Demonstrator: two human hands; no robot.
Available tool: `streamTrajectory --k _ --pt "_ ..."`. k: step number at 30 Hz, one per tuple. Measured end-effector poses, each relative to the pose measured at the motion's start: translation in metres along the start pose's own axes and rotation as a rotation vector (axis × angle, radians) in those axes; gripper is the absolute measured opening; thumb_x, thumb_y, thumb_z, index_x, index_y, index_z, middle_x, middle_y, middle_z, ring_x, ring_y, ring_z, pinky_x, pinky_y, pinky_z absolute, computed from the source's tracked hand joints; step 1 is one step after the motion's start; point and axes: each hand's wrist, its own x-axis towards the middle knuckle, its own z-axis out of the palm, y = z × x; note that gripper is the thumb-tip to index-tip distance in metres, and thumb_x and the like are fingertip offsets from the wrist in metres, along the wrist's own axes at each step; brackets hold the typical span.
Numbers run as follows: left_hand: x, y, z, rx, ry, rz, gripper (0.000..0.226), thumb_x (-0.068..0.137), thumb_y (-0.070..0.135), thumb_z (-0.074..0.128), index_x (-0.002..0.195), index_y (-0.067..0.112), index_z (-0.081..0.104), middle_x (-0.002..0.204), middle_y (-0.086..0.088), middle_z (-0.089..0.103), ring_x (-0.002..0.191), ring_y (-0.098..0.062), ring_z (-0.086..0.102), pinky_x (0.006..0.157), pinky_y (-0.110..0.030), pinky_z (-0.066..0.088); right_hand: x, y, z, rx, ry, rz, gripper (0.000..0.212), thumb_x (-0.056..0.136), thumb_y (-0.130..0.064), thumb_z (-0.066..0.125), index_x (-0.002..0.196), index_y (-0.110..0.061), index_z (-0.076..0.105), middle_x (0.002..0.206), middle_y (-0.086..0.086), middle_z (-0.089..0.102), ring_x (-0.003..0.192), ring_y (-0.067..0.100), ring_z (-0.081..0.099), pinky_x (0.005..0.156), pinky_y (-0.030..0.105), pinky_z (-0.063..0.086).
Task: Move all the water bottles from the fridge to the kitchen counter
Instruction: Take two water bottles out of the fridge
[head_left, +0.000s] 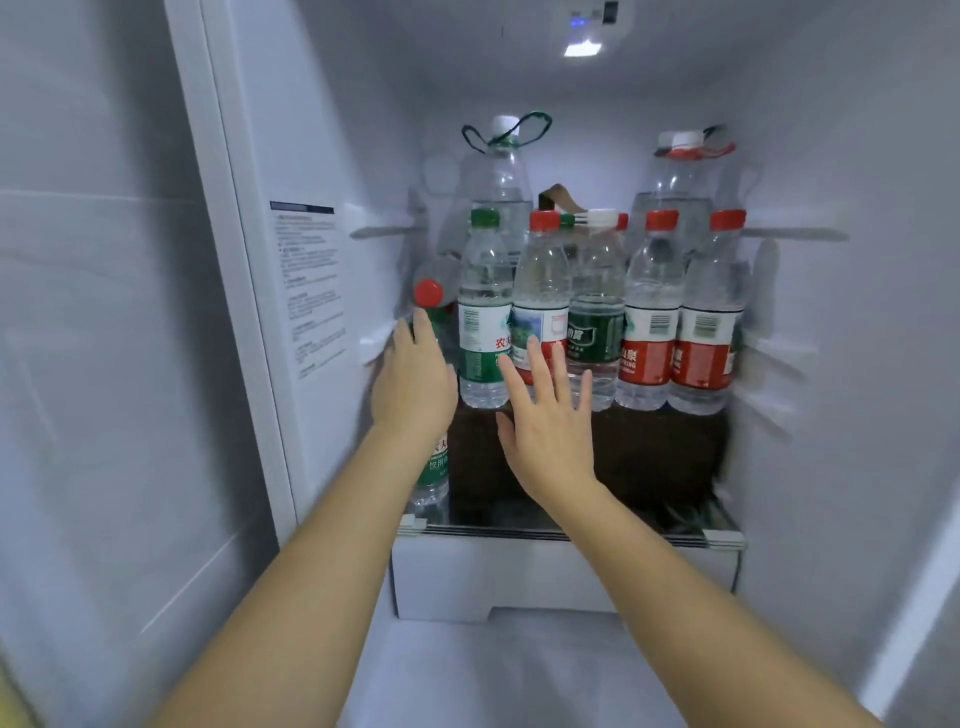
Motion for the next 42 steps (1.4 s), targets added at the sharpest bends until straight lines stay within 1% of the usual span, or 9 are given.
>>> streamTrajectory --k 9,18,21,24,27,30,33,36,42 --pt "0.037 0.006 0.003 0.007 0.024 -0.182 0.029 0.098 0.012 0.052 0.124 0.001 0.047 0.122 -0.020 0.058 0.111 -0.039 0.057 0.085 -0.045 0.046 -0.003 0.007 0.012 -0.008 0.009 -0.017 0.065 0.092 -0.035 0.061 0.150 -0.026 0.033 0.164 0.009 0.012 0.151 0.035 0.003 0.116 0.061 0.015" --pt "-0.010 0.000 -0.020 -0.140 0.137 -0.083 0.034 0.095 0.014 0.057 0.126 0.004 0.046 0.116 -0.018 0.061 0.104 -0.036 0.058 0.077 -0.037 0.040 -0.005 0.004 0.009 0.146 -0.023 -0.033 0.065 0.096 -0.043 0.048 0.154 -0.028 0.022 0.166 0.004 0.002 0.151 0.028 -0.010 0.121 0.057 0.005" --pt "-0.026 0.006 -0.041 -0.211 0.207 0.019 0.034 0.096 0.019 0.056 0.126 0.007 0.048 0.116 -0.012 0.061 0.104 -0.030 0.057 0.075 -0.027 0.033 -0.010 0.000 -0.002 0.380 -0.057 -0.148 0.070 0.095 -0.050 0.047 0.155 -0.026 0.019 0.165 -0.002 0.005 0.151 0.016 -0.010 0.123 0.049 0.002" --pt "-0.031 0.020 -0.071 -0.305 0.209 0.144 0.031 0.095 0.021 0.058 0.124 0.012 0.052 0.105 -0.003 0.061 0.091 -0.019 0.053 0.070 -0.017 0.028 -0.015 -0.014 -0.020 0.730 -0.212 -0.249 0.085 0.087 -0.051 0.064 0.153 -0.031 0.016 0.162 -0.011 0.020 0.151 0.008 0.008 0.123 0.035 0.014" --pt "-0.033 0.034 -0.091 -0.407 0.157 0.233 0.027 0.093 0.020 0.062 0.119 0.017 0.055 0.102 0.005 0.060 0.089 -0.013 0.055 0.074 -0.017 0.035 -0.021 -0.026 -0.027 1.156 -0.359 -0.098 0.080 0.075 -0.030 0.082 0.138 -0.037 0.033 0.133 -0.021 0.055 0.125 -0.002 0.051 0.102 0.024 0.044" --pt "-0.032 0.035 -0.087 -0.609 0.019 0.283 0.024 0.090 0.026 0.064 0.112 0.026 0.056 0.106 0.007 0.066 0.098 -0.011 0.064 0.091 -0.028 0.049 -0.030 -0.026 -0.023 1.305 -0.242 0.094 0.072 0.070 -0.022 0.083 0.129 -0.030 0.043 0.118 -0.014 0.064 0.111 0.005 0.063 0.092 0.032 0.054" --pt "-0.020 0.027 -0.071 -0.802 -0.090 0.168 0.026 0.090 0.047 0.051 0.109 0.031 0.058 0.112 0.008 0.066 0.109 -0.011 0.062 0.099 -0.038 0.048 -0.036 -0.015 -0.025 1.281 -0.154 0.205 0.067 0.072 -0.016 0.083 0.124 -0.033 0.043 0.112 -0.016 0.064 0.103 -0.004 0.062 0.084 0.019 0.052" --pt "0.005 0.018 -0.055 -0.490 0.035 -0.001 0.034 0.095 0.033 0.052 0.127 0.021 0.052 0.129 -0.001 0.056 0.119 -0.022 0.054 0.100 -0.034 0.041 -0.037 0.002 -0.029 1.246 -0.126 0.281 0.067 0.073 -0.011 0.083 0.122 -0.030 0.041 0.108 -0.019 0.061 0.098 -0.008 0.061 0.075 0.009 0.050" --pt "0.045 0.018 -0.035 0.111 0.115 0.096 0.062 0.088 0.013 0.065 0.141 0.012 0.034 0.141 -0.015 0.035 0.122 -0.034 0.044 0.090 -0.042 0.047 -0.029 0.019 -0.025 1.180 -0.090 0.407 0.070 0.073 -0.014 0.084 0.124 -0.030 0.039 0.105 -0.020 0.057 0.096 -0.003 0.059 0.072 0.010 0.047"
